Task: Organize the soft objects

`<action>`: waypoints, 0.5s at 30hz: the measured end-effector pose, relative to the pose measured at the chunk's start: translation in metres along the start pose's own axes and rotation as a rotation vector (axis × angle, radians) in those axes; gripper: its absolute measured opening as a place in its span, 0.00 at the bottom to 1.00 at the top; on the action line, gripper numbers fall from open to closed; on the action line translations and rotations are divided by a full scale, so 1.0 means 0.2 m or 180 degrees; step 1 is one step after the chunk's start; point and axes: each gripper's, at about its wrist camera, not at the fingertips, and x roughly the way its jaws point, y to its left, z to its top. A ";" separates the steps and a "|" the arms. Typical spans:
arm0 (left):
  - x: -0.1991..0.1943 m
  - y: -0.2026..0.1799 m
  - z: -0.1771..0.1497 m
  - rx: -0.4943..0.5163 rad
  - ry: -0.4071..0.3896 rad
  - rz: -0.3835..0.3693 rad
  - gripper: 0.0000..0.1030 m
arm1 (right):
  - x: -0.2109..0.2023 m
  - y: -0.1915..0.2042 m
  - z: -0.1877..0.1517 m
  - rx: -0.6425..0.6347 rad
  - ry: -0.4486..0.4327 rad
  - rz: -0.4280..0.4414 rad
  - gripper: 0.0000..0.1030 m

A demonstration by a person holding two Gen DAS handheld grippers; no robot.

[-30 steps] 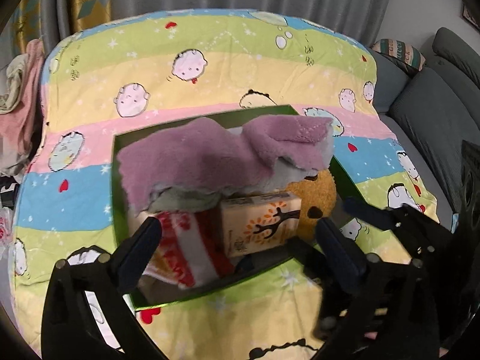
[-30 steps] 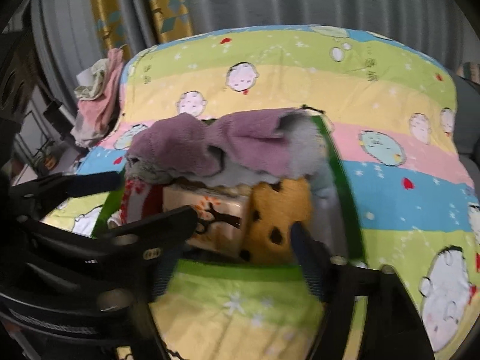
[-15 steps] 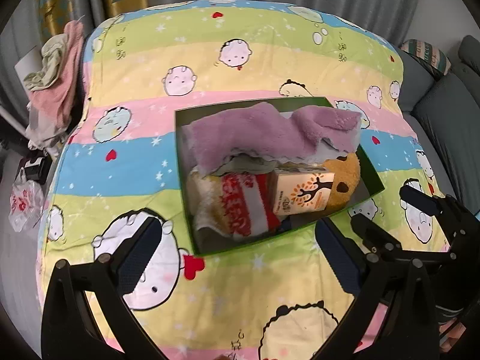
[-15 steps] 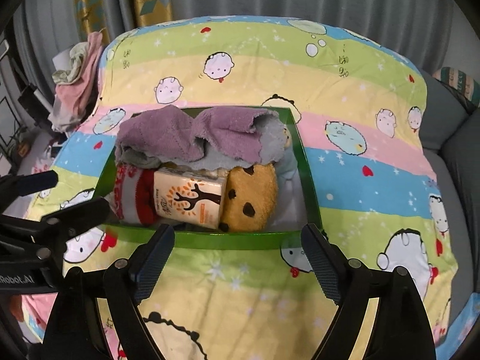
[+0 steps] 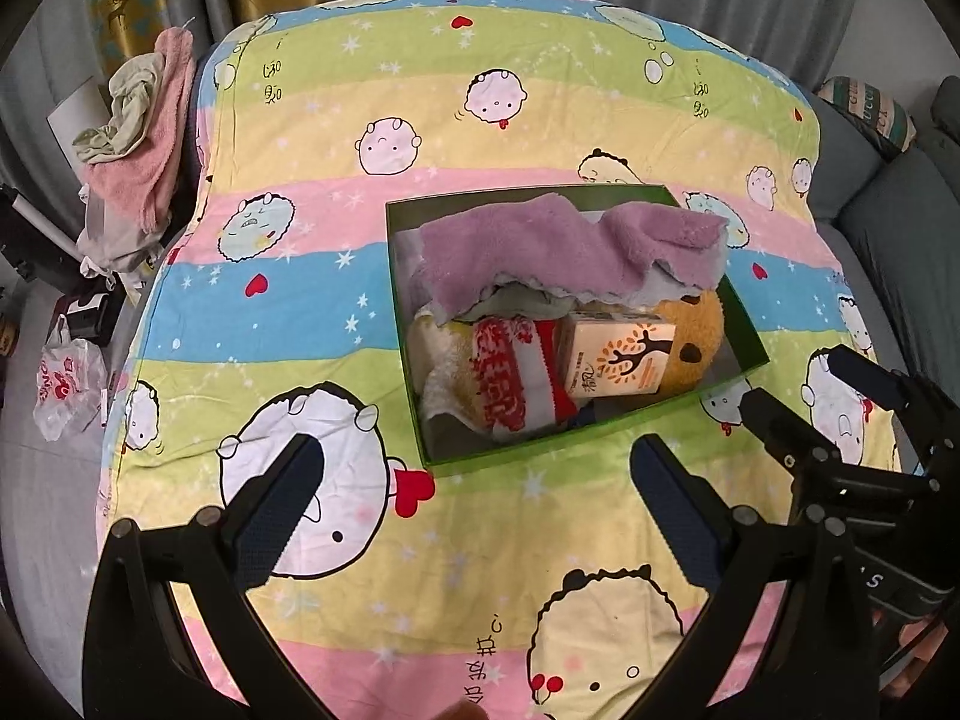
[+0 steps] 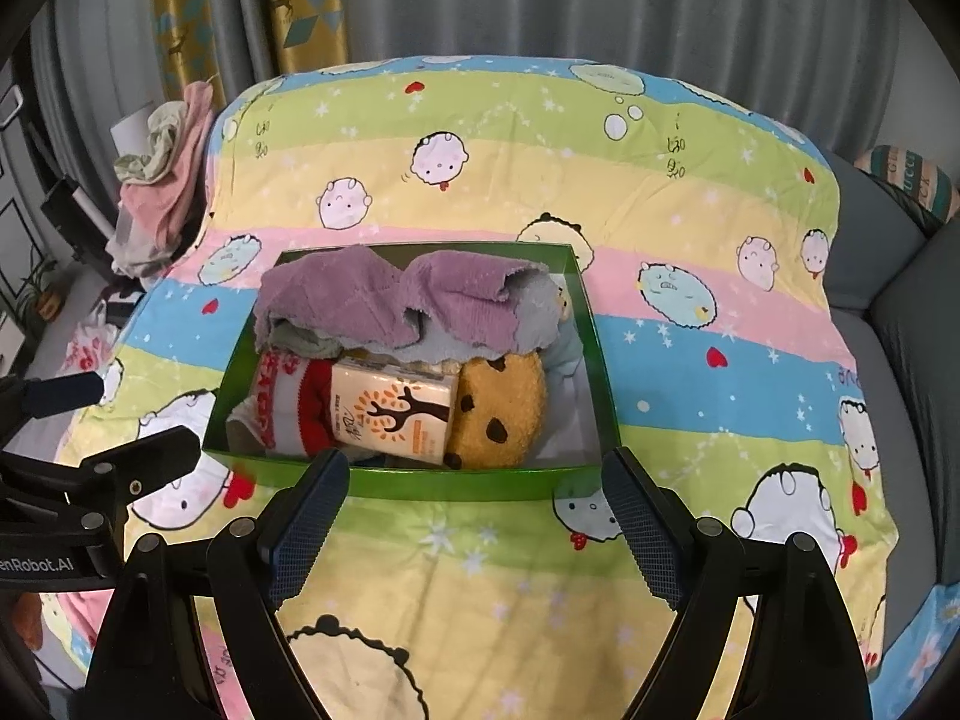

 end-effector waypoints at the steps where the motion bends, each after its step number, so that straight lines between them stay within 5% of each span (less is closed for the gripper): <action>1: 0.00 0.01 0.00 -0.0008 -0.0001 -0.0006 0.99 | 0.00 0.00 0.00 0.0000 -0.0001 0.0000 0.84; 15: 0.04 0.01 0.00 0.0002 0.0115 0.0187 0.99 | 0.01 0.00 0.02 0.0027 0.0043 0.0035 0.84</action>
